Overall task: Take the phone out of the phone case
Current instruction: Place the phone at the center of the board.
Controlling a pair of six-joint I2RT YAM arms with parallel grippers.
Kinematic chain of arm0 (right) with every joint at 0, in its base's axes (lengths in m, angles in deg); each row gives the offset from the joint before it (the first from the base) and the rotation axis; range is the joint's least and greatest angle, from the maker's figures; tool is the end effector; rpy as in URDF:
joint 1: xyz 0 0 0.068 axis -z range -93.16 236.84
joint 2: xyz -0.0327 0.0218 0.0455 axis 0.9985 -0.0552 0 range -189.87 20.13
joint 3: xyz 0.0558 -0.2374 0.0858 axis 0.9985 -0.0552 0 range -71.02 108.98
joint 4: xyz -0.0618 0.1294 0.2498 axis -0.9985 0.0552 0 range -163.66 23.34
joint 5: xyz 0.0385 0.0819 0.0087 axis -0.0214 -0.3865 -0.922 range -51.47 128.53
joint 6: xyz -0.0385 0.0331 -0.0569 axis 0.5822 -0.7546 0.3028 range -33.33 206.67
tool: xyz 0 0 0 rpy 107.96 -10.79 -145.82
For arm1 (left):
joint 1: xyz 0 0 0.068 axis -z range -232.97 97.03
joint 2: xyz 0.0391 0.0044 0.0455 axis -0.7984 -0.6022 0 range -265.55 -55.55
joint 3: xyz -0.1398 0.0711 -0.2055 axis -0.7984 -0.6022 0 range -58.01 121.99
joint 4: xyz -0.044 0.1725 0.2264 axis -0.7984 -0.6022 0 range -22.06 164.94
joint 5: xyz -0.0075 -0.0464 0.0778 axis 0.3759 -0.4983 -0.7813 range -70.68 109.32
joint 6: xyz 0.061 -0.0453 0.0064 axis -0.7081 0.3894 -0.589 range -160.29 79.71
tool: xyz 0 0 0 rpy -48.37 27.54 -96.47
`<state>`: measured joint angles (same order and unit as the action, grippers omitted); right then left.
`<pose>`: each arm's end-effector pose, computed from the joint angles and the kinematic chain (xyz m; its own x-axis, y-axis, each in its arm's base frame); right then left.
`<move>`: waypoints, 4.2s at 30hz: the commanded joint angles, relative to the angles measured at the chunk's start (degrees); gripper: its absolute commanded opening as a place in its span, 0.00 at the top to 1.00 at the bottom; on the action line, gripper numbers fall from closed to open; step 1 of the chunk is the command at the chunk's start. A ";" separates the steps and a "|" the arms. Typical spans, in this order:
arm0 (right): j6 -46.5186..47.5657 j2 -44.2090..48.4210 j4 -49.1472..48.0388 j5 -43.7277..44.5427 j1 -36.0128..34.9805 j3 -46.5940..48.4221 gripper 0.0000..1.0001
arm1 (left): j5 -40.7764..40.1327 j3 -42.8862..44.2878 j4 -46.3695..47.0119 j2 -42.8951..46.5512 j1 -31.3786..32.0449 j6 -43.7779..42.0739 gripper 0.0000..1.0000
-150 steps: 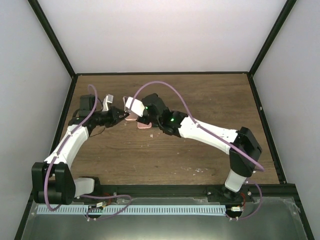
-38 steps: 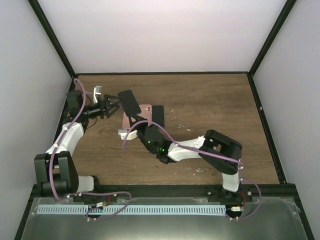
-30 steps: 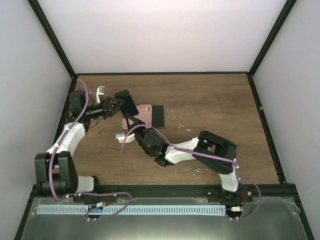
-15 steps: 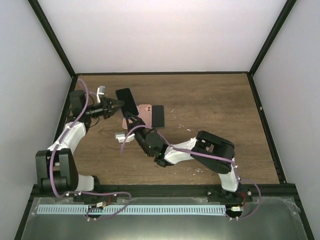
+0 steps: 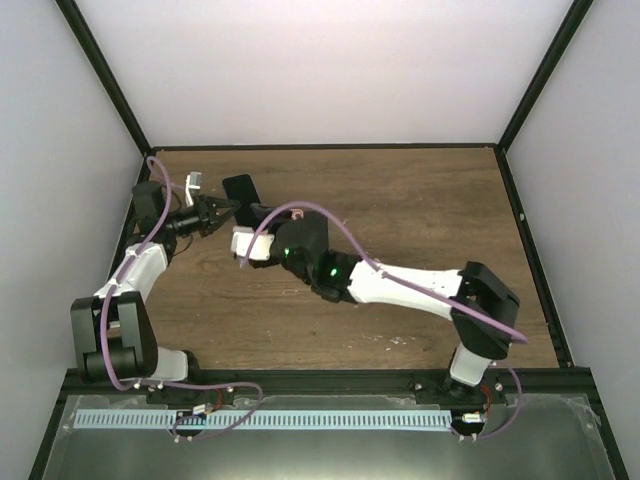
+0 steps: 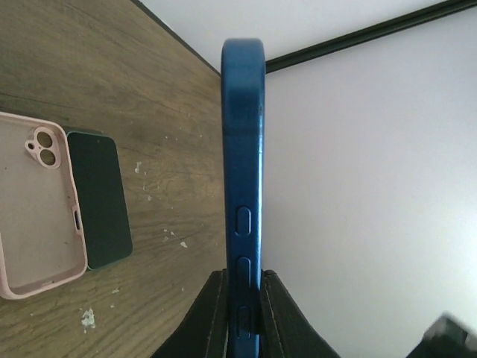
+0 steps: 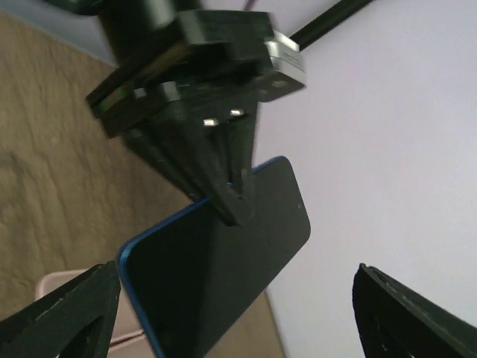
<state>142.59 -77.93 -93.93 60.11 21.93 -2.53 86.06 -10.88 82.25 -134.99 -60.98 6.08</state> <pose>0.2143 0.4015 0.2559 0.5316 -0.6809 -0.5038 -0.4424 0.2840 -0.8507 0.3326 -0.0133 0.2211 -0.8458 -0.4076 -0.3442 0.2280 0.3072 -0.9239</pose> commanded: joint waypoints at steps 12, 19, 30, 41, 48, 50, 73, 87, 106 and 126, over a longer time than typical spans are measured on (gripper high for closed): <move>-53.36 6.92 34.67 -61.84 26.17 15.77 0.19 | 6.29 3.16 7.37 5.43 6.30 -9.76 1.00; -66.17 8.04 28.48 -75.99 31.22 10.06 0.30 | 6.82 3.35 12.11 9.12 11.66 -9.35 1.00; -75.67 9.13 19.89 -83.65 32.43 5.13 0.68 | 4.39 4.63 9.78 11.01 16.92 -12.79 1.00; -80.75 10.66 14.04 -85.92 32.53 1.21 0.99 | 1.36 4.56 5.40 11.52 17.41 -16.94 0.91; -74.63 10.53 20.82 -84.40 37.25 -1.07 0.99 | -5.88 7.67 -9.44 12.75 16.67 -27.59 0.28; -70.92 9.79 25.13 -83.20 39.13 -1.08 0.99 | -7.84 7.68 -11.60 13.13 16.21 -29.07 0.14; -53.77 -16.38 56.79 -79.57 54.43 13.38 0.99 | -10.88 6.62 -11.80 11.77 15.86 -29.92 0.00; -54.17 -28.64 64.26 -82.75 55.29 24.21 0.93 | -10.86 5.87 -10.91 11.07 15.49 -29.13 0.00; -62.25 -31.64 61.07 -88.91 55.24 22.33 0.83 | -11.50 5.76 -10.41 10.59 15.06 -28.25 0.00; -68.70 -28.66 51.38 -87.69 54.18 17.44 0.73 | -11.71 4.89 -9.41 10.66 14.52 -27.63 0.00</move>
<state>75.58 -109.56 -39.55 -26.99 76.51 14.43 74.61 -5.39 71.61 -124.57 -45.99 -21.66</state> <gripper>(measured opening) 0.268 0.997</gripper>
